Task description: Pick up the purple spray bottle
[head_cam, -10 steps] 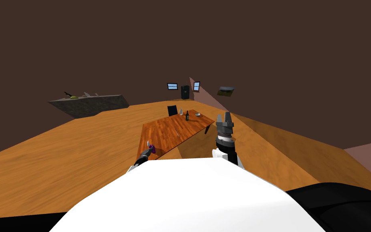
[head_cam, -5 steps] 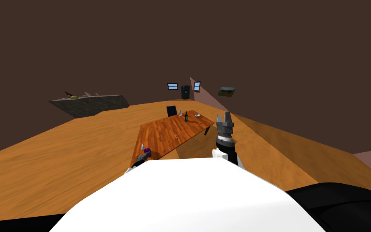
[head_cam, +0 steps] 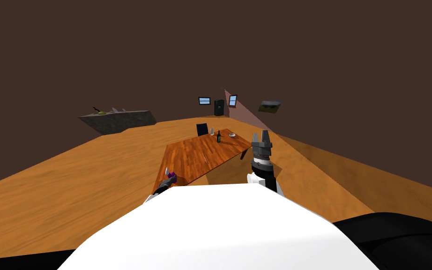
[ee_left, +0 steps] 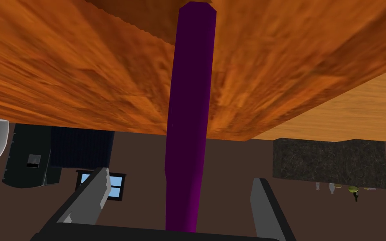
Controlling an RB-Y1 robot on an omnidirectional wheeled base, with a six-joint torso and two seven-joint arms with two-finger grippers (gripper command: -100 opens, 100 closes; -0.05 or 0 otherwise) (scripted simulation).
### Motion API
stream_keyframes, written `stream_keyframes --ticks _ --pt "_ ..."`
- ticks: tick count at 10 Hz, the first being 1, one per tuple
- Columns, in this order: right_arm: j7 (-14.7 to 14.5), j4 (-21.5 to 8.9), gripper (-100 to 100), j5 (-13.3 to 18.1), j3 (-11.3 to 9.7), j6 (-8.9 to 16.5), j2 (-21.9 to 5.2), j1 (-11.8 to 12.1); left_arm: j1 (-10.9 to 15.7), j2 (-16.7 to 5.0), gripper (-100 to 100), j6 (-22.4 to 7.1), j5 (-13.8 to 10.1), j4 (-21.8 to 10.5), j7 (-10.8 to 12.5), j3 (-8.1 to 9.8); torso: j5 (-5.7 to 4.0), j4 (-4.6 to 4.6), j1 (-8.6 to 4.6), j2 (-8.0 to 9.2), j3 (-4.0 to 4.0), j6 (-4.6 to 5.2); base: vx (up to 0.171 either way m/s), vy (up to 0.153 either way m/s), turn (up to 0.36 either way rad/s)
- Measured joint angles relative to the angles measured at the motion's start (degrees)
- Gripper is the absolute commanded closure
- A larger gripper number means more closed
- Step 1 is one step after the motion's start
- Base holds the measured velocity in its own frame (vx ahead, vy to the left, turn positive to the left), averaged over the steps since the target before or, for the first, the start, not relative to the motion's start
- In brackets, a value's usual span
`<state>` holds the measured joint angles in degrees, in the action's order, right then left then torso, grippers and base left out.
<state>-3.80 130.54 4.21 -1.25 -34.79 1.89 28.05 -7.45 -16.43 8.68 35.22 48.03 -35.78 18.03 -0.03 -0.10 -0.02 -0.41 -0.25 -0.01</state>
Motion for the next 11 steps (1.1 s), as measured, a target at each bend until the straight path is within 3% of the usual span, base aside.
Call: stream_keyframes --ticks 3,8,9,11 --pt "0.0 0.0 0 0.0 0.0 0.0 0.0 0.0 1.3 -1.4 -100 3.7 -1.8 -3.6 -2.2 -2.38 0.0 -0.02 0.0 -0.1 -0.06 -0.02 0.137 -0.031 0.278" --pt "0.0 0.0 0 0.0 0.0 0.0 0.0 0.0 3.1 -4.4 -100 10.0 -5.4 -9.3 -5.4 -7.86 0.0 -0.02 0.02 -0.07 -0.04 0.01 0.116 -0.039 0.215" --pt "0.0 0.0 0 0.0 0.0 0.0 0.0 0.0 3.1 -4.5 100 10.3 -5.5 -9.4 -5.5 -7.98 0.02 0.02 0.09 0.13 0.06 0.04 0.01 -0.004 -0.008" --pt "0.0 0.0 0 0.0 0.0 0.0 0.0 0.0 3.1 -4.5 100 10.3 -5.5 -9.4 -5.5 -7.95 0.07 0.07 0.17 0.35 0.19 0.07 0.0 0.0 0.0"
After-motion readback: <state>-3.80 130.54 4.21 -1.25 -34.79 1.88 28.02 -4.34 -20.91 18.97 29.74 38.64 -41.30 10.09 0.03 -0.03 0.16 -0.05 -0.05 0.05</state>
